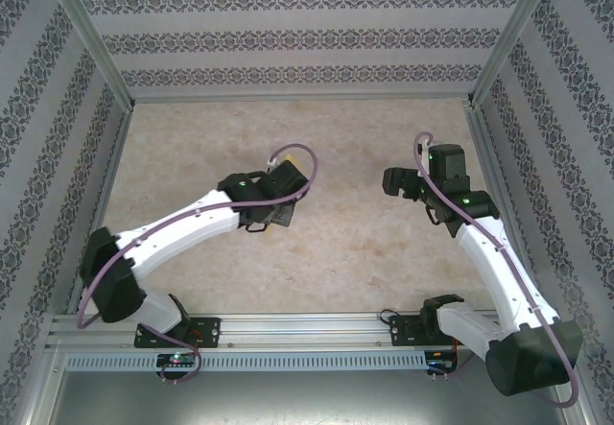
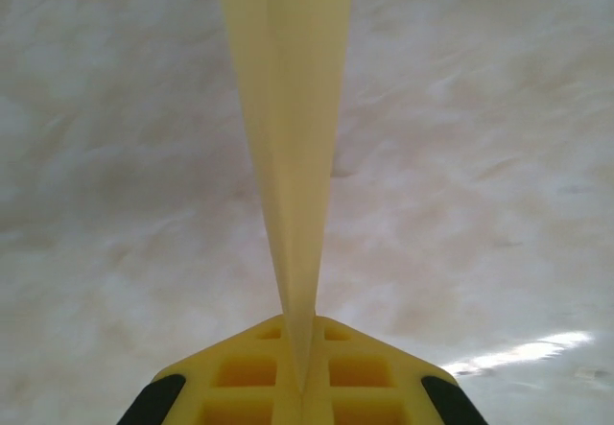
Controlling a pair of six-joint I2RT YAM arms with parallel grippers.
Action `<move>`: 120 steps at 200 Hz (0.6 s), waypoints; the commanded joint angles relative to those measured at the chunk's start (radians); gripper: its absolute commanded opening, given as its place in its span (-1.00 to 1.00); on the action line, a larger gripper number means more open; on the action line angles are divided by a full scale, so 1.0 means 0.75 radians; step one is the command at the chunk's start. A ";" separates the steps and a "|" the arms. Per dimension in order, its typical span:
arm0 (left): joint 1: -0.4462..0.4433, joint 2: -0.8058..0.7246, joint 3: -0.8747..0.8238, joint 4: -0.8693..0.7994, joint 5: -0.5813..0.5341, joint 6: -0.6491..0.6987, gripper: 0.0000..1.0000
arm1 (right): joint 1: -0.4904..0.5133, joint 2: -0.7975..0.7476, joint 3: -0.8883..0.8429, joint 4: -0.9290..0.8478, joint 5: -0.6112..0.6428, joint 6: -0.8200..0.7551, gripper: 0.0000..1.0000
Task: Fold a paper plane with a square sheet of paper (fold left side to right side)
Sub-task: Turn over the paper at the center of the table.
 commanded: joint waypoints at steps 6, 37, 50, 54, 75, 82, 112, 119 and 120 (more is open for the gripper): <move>-0.052 0.176 0.132 -0.417 -0.333 -0.203 -0.91 | -0.019 -0.030 -0.020 -0.012 0.090 -0.028 0.95; -0.082 0.433 0.270 -0.602 -0.385 -0.272 -0.95 | -0.031 -0.037 -0.025 -0.020 0.093 -0.034 0.95; -0.087 0.538 0.323 -0.653 -0.385 -0.281 -0.95 | -0.038 -0.046 -0.029 -0.022 0.092 -0.038 0.95; -0.087 0.565 0.337 -0.662 -0.377 -0.279 -0.95 | -0.040 -0.047 -0.029 -0.022 0.091 -0.040 0.95; -0.087 0.684 0.404 -0.660 -0.298 -0.237 -0.94 | -0.051 -0.056 -0.033 -0.025 0.075 -0.042 0.95; -0.087 0.731 0.429 -0.663 -0.262 -0.219 -0.94 | -0.053 -0.058 -0.033 -0.024 0.069 -0.040 0.95; -0.083 0.924 0.589 -0.708 -0.126 -0.131 -0.93 | -0.058 -0.057 -0.029 -0.030 0.036 -0.044 0.95; -0.083 0.956 0.624 -0.713 -0.100 -0.111 -0.89 | -0.057 -0.057 -0.027 -0.034 0.031 -0.046 0.95; -0.083 0.960 0.631 -0.713 -0.097 -0.109 -0.88 | -0.057 -0.057 -0.026 -0.034 0.031 -0.046 0.95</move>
